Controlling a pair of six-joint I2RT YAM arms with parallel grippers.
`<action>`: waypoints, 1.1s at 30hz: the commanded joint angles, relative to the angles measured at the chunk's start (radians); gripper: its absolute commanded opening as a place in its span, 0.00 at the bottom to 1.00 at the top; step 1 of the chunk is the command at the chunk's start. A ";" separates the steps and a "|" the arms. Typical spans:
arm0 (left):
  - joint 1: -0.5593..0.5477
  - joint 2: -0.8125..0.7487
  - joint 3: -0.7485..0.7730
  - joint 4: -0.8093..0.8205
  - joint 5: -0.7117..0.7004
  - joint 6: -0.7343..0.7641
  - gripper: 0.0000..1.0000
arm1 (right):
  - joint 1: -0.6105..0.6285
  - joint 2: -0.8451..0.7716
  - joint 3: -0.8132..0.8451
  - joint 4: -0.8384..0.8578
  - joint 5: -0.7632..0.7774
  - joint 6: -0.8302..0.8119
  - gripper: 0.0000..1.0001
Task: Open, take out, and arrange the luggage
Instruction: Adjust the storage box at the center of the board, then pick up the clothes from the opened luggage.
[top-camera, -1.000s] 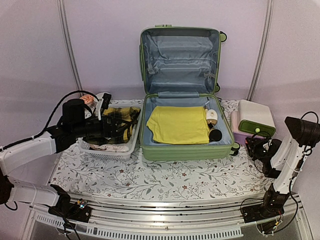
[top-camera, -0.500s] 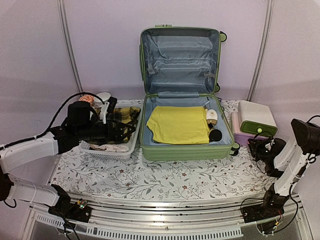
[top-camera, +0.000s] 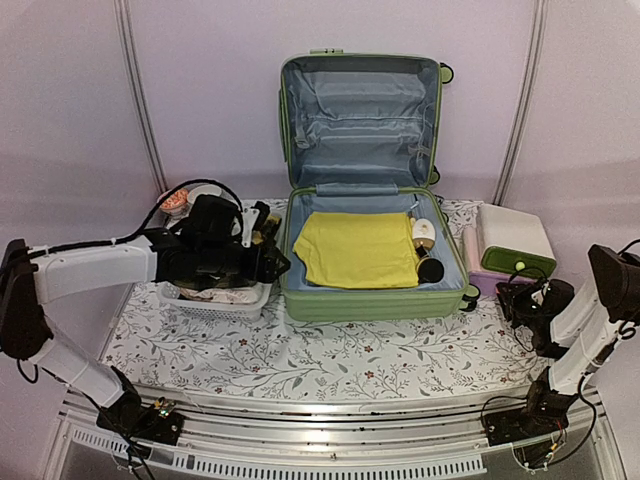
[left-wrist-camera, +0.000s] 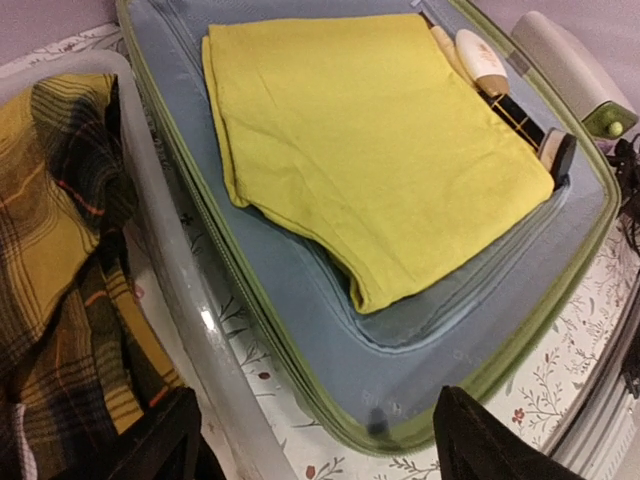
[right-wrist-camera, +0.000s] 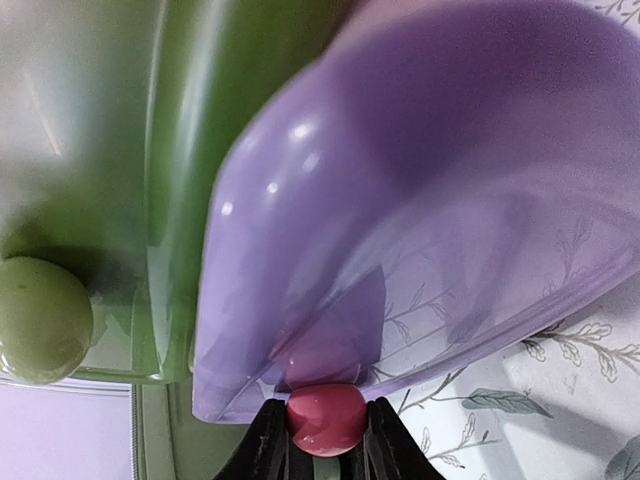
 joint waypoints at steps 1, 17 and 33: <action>-0.024 0.121 0.127 -0.137 -0.106 -0.037 0.82 | -0.004 -0.040 0.007 -0.008 0.010 -0.034 0.26; -0.079 0.431 0.407 -0.414 -0.580 -0.022 0.73 | -0.004 -0.121 0.040 -0.148 -0.003 -0.075 0.64; -0.069 0.470 0.444 -0.566 -0.802 -0.037 0.68 | 0.055 -0.609 0.113 -0.781 0.114 -0.217 0.86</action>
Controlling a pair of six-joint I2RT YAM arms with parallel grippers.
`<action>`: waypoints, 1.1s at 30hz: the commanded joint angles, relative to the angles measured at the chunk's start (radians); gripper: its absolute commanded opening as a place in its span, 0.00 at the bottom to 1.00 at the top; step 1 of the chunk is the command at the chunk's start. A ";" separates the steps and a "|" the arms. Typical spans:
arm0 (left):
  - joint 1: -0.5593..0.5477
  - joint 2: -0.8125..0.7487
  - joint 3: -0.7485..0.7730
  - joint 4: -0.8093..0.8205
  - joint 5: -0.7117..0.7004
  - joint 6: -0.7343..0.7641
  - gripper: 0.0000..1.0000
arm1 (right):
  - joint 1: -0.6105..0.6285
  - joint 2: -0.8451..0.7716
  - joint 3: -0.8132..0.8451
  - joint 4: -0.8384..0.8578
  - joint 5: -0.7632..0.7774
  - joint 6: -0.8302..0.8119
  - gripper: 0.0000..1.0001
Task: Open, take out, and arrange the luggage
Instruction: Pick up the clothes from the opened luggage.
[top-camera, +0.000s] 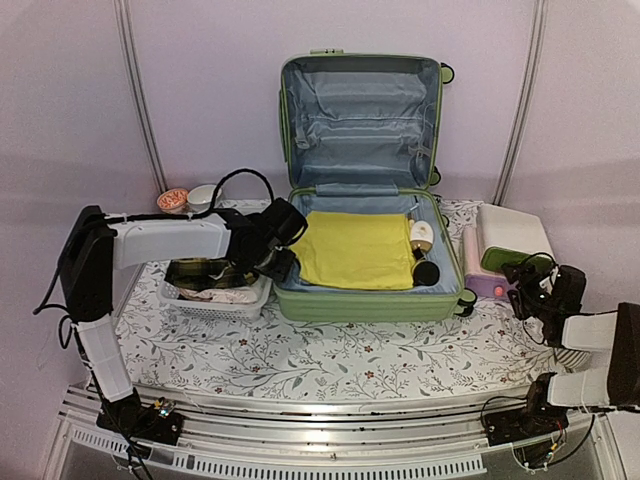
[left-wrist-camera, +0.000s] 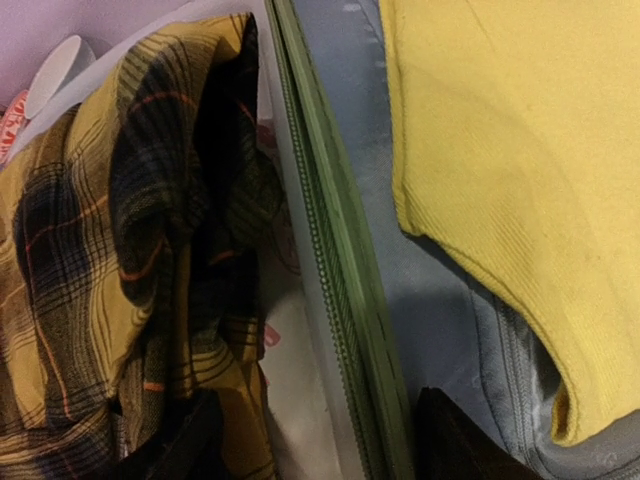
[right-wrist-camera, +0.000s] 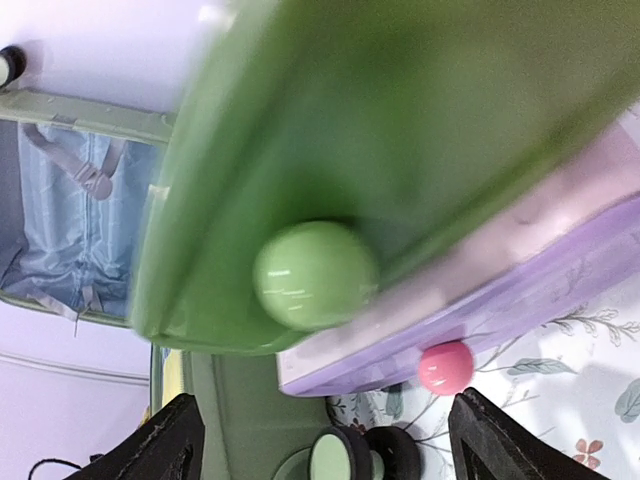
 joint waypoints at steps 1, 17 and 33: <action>0.033 0.025 0.017 -0.153 -0.177 -0.010 0.67 | 0.048 -0.155 0.064 -0.251 0.072 -0.081 0.86; 0.024 -0.254 -0.019 0.131 0.373 0.027 0.75 | 0.428 -0.072 0.510 -0.625 0.282 -0.306 0.83; 0.064 -0.227 -0.027 0.263 0.571 0.012 0.75 | 0.692 0.173 0.835 -0.863 0.399 -0.457 0.87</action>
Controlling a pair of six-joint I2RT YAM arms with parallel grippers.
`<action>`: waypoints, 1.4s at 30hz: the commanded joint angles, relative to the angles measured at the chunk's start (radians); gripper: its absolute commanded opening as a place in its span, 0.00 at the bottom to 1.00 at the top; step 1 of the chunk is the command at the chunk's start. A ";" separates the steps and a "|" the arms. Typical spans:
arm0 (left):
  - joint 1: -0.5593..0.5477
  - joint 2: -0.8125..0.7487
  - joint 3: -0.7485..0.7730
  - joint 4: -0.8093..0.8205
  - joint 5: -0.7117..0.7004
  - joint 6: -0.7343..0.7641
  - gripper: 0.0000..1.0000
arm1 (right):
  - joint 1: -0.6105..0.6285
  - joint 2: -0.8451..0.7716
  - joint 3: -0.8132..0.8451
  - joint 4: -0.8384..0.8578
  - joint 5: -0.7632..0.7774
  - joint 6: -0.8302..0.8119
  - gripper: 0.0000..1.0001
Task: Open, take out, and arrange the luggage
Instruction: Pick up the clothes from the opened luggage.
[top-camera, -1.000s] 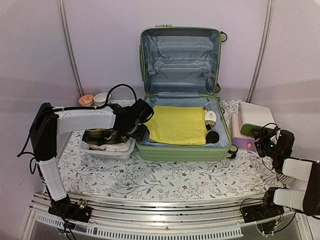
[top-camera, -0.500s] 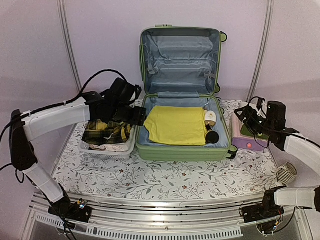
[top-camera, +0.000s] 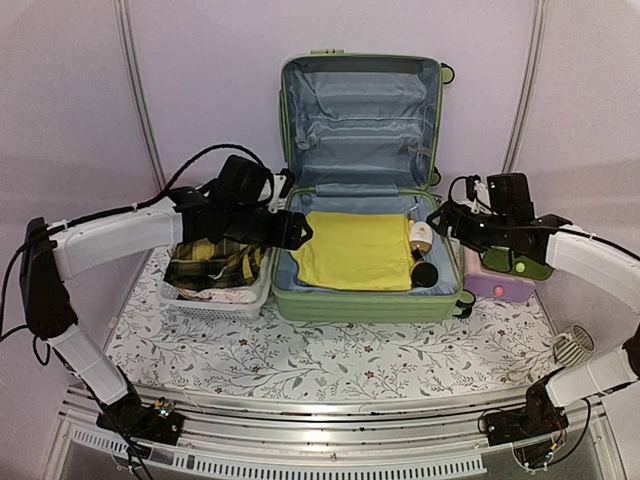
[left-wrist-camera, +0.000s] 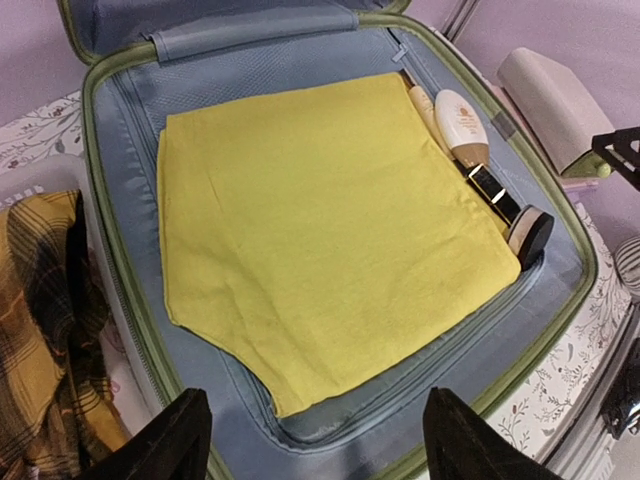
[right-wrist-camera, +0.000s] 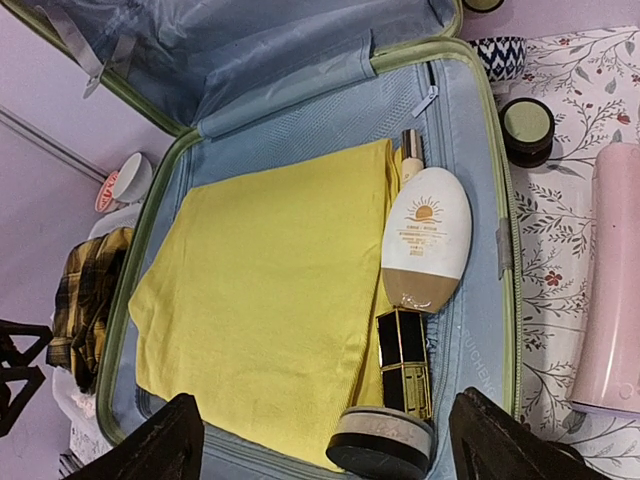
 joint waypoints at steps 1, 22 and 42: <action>0.021 0.008 -0.004 0.062 0.058 0.002 0.75 | 0.035 0.049 0.065 -0.083 0.034 -0.053 0.87; 0.024 0.084 0.014 0.129 0.221 0.040 0.69 | 0.092 0.519 0.501 -0.346 0.055 -0.071 0.77; 0.015 0.009 -0.061 0.115 0.144 0.064 0.69 | 0.177 0.720 0.690 -0.543 0.131 0.049 0.76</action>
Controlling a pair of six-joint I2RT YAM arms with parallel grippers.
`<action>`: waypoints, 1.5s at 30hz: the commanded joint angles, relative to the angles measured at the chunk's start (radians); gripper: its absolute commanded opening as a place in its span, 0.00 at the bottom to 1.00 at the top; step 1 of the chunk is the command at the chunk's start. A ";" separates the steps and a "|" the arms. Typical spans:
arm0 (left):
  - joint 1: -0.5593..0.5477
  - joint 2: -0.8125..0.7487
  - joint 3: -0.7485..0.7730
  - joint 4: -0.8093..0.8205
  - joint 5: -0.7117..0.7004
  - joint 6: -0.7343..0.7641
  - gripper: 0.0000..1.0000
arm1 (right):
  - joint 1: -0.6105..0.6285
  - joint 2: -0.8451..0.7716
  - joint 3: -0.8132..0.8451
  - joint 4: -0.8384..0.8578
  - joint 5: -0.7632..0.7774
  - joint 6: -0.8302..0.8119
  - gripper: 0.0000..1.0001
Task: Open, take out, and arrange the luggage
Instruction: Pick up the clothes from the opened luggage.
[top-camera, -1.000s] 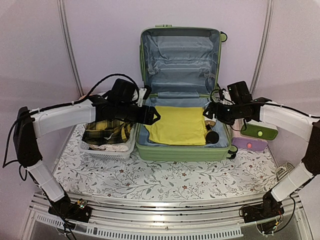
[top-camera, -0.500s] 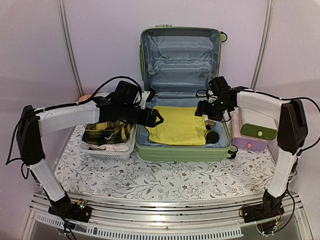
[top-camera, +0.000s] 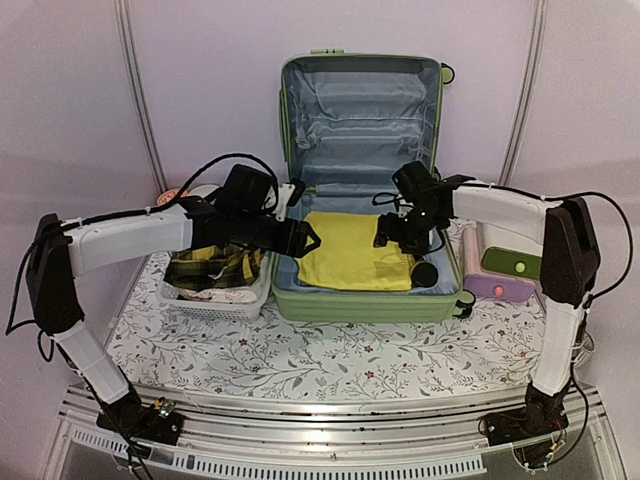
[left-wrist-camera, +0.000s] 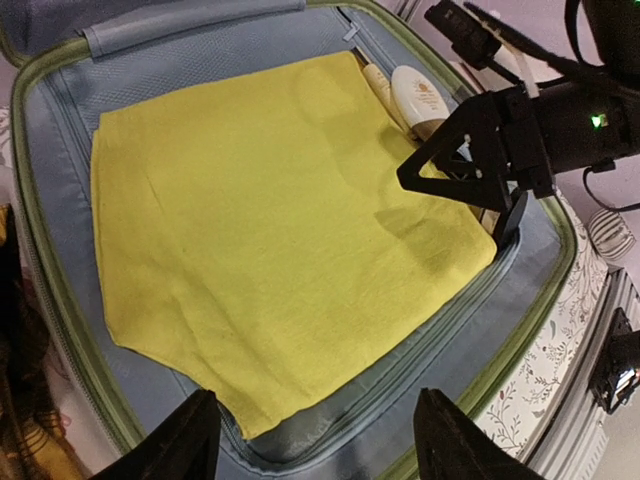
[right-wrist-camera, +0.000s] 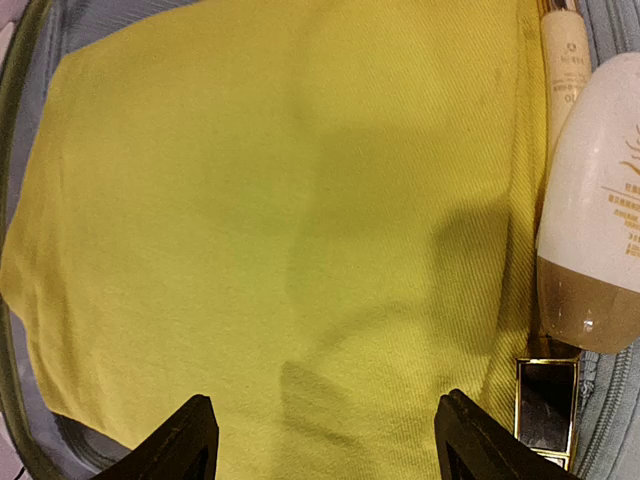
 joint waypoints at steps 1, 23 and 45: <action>-0.004 -0.037 -0.019 0.002 -0.013 0.022 0.69 | -0.006 0.067 0.035 -0.075 0.060 0.030 0.76; -0.005 -0.065 -0.066 -0.001 -0.052 0.033 0.70 | -0.017 0.167 0.070 -0.178 0.171 0.047 0.75; -0.005 -0.096 -0.078 0.007 -0.032 0.045 0.70 | 0.000 -0.037 0.053 0.153 -0.308 0.102 0.08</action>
